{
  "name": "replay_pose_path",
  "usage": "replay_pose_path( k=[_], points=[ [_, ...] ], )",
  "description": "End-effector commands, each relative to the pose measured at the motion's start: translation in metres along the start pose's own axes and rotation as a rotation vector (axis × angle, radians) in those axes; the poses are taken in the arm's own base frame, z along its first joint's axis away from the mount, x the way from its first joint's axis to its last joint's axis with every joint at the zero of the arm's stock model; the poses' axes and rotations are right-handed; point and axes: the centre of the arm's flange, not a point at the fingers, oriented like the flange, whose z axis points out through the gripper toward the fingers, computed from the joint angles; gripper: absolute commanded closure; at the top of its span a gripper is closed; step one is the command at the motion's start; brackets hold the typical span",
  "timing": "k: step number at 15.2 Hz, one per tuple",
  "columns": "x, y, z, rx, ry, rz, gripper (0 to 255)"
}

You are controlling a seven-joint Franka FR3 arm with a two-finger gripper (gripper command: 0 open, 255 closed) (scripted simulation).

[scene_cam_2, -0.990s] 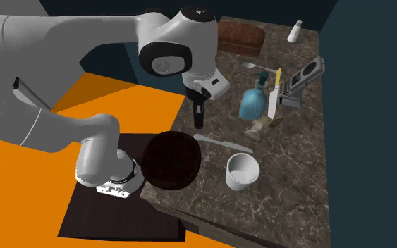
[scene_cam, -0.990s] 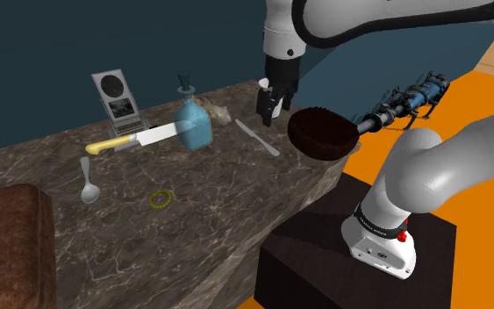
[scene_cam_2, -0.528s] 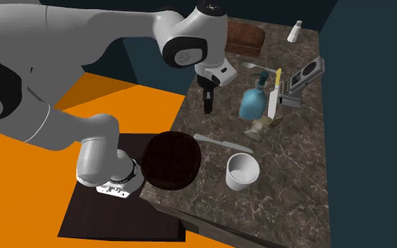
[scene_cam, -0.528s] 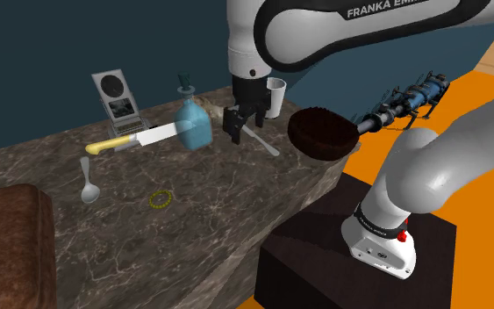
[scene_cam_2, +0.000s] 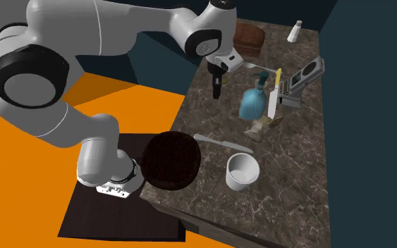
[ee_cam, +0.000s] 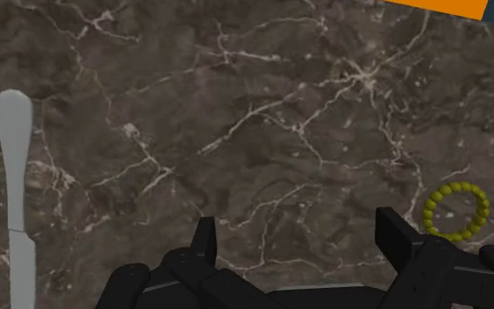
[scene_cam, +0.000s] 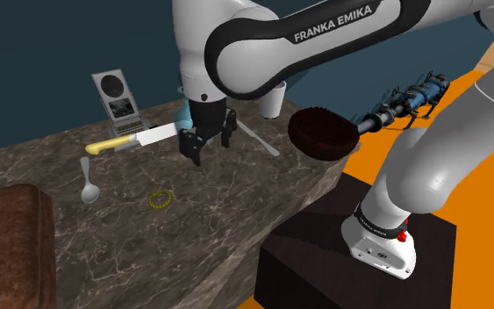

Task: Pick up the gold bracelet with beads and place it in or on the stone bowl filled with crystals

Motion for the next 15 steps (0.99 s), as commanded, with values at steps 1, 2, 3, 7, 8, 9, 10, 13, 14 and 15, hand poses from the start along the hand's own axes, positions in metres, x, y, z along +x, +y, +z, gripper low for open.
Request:
replay_pose_path(
  k=[1,2,3,7,8,9,10,13,14,15],
  points=[
    [0.007,-0.025,0.006,0.010,0.002,0.009,0],
    [0.011,-0.036,0.009,0.014,0.003,0.013,0],
    [0.016,-0.048,0.013,0.018,0.004,0.017,0],
    [0.033,-0.093,0.025,0.035,0.009,0.033,0],
    [0.038,-0.104,0.029,0.039,0.010,0.037,0],
    [0.042,-0.116,0.032,0.043,0.011,0.041,0],
    [0.047,-0.127,0.035,0.047,0.012,0.045,0],
    [0.048,-0.130,0.046,0.048,0.012,0.046,0],
    [0.048,-0.130,0.051,0.048,0.012,0.046,0],
    [0.048,-0.131,0.056,0.048,0.012,0.046,0]
  ],
)
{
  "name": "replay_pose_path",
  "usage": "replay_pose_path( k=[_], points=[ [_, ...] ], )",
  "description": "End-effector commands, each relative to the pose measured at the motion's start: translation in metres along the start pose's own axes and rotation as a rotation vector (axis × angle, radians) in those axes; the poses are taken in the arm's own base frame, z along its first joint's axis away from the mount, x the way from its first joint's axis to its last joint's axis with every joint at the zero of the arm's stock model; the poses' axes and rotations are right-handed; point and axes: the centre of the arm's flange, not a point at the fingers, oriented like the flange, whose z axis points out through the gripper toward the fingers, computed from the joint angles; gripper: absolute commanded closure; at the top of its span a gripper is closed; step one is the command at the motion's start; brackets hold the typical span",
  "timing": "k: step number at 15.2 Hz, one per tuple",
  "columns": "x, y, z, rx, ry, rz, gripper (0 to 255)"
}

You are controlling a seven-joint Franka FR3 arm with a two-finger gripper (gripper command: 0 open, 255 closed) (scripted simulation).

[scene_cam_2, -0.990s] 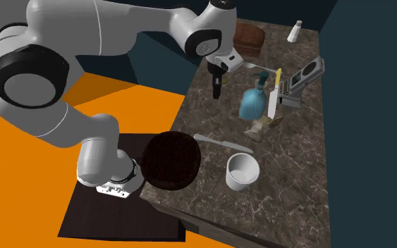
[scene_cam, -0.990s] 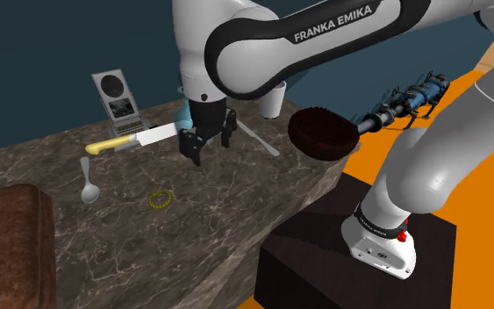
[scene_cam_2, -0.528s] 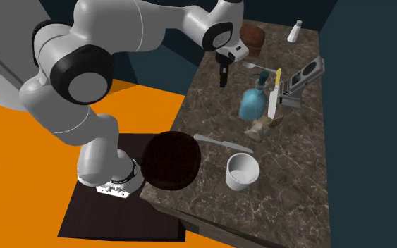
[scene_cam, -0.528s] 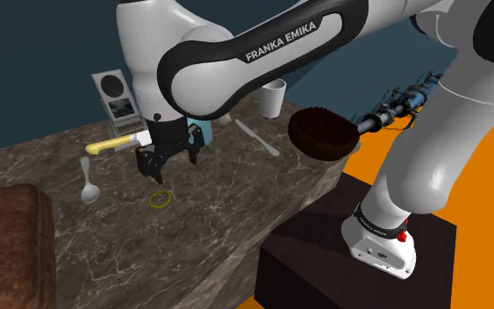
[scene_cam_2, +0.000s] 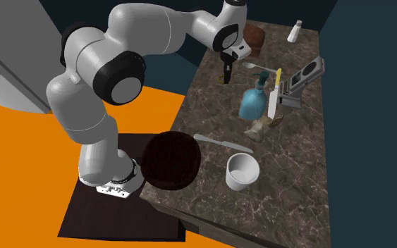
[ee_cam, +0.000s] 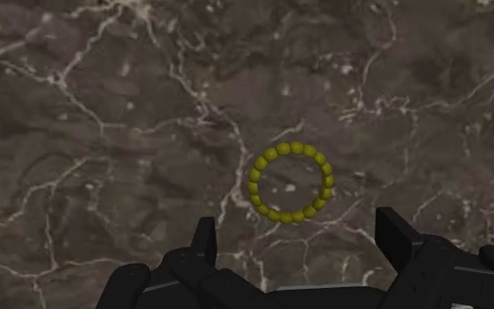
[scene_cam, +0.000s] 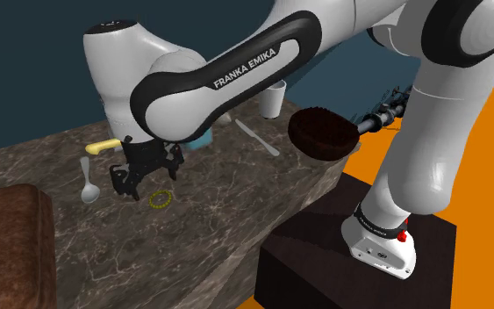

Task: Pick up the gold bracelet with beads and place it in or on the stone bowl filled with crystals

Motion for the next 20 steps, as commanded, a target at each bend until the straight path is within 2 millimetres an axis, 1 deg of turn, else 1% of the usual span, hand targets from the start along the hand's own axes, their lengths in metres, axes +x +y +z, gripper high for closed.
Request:
replay_pose_path(
  k=[1,3,11,12,20],
  points=[
    [-0.001,-0.001,0.010,0.001,0.000,0.000,0],
    [-0.001,-0.001,0.023,0.001,0.000,0.000,0],
    [-0.001,-0.001,0.023,0.001,0.000,0.000,0],
    [-0.001,-0.001,0.023,0.001,0.000,0.000,255],
    [-0.001,0.001,0.021,0.001,0.000,0.000,255]
  ],
)
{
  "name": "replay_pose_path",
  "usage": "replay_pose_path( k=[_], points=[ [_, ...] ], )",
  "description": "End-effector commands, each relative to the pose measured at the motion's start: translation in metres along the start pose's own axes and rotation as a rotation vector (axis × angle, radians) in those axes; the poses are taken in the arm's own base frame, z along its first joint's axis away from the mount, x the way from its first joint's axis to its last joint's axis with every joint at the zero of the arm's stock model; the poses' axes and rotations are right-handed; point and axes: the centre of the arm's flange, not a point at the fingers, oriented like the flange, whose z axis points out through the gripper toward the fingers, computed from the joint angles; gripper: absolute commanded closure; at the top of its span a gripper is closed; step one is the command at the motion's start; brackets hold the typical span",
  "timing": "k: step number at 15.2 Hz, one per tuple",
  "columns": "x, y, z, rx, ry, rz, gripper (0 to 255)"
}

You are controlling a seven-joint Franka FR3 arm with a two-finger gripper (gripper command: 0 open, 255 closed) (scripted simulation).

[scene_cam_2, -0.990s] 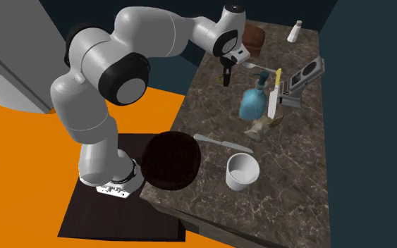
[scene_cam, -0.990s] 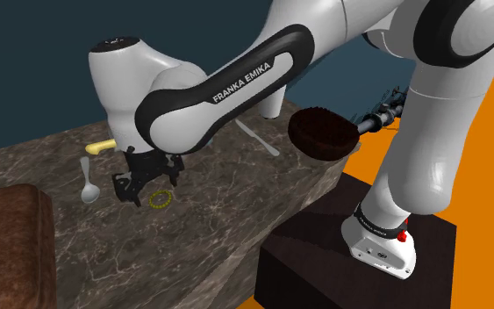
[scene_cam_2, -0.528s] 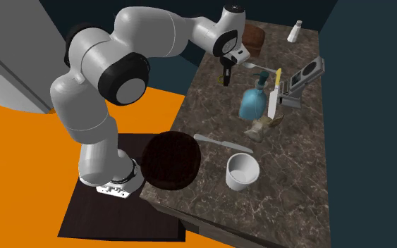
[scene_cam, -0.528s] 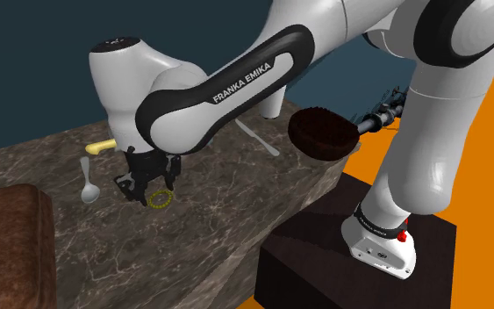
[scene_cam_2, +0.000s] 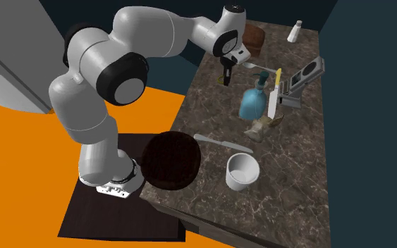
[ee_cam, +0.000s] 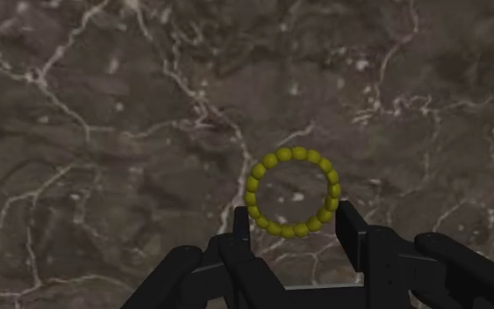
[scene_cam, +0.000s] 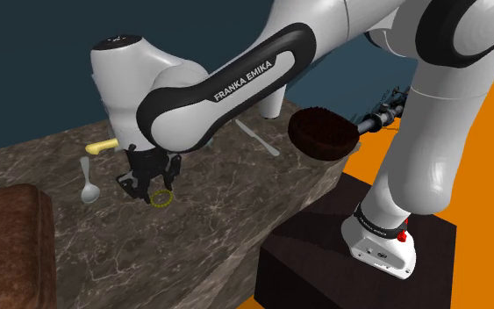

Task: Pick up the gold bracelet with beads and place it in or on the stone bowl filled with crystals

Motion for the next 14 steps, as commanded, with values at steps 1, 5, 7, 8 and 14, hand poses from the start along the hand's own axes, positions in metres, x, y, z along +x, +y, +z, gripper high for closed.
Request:
replay_pose_path(
  k=[1,5,7,8,14],
  points=[
    [-0.002,-0.004,0.004,0.000,-0.004,-0.003,255],
    [-0.001,-0.005,-0.017,0.000,-0.004,-0.003,255],
    [0.000,-0.006,-0.028,0.000,-0.004,-0.003,255],
    [0.000,-0.006,-0.033,0.000,-0.004,-0.003,255],
    [0.001,-0.009,-0.064,0.000,-0.004,-0.003,255]
  ],
)
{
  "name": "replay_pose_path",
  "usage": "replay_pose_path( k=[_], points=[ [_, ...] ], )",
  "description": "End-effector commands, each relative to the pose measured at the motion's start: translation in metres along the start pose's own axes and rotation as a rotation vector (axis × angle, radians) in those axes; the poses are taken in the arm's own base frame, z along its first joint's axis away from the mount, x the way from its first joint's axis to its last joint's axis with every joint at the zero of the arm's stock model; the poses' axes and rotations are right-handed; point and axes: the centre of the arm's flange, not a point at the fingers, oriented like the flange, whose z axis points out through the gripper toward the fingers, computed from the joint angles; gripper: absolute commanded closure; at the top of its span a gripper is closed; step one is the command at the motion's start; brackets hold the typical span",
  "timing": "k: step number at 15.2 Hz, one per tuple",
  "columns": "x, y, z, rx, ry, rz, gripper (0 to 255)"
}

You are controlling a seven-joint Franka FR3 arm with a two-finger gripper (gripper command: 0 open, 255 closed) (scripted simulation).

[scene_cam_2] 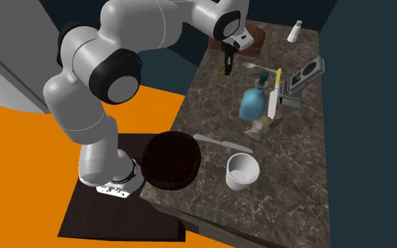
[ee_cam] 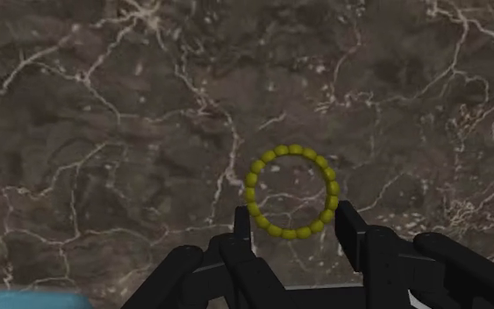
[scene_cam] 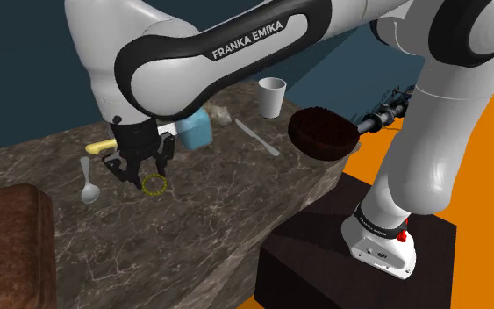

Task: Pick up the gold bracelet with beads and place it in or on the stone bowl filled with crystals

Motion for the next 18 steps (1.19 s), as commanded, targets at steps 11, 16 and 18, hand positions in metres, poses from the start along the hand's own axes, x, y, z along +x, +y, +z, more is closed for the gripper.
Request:
replay_pose_path(
  k=[11,16,18],
  points=[
    [0.003,-0.004,-0.062,0.000,0.000,0.000,255],
    [0.004,-0.006,-0.089,0.000,0.000,0.000,255],
    [0.004,-0.007,-0.099,0.000,0.000,0.000,255]
  ],
)
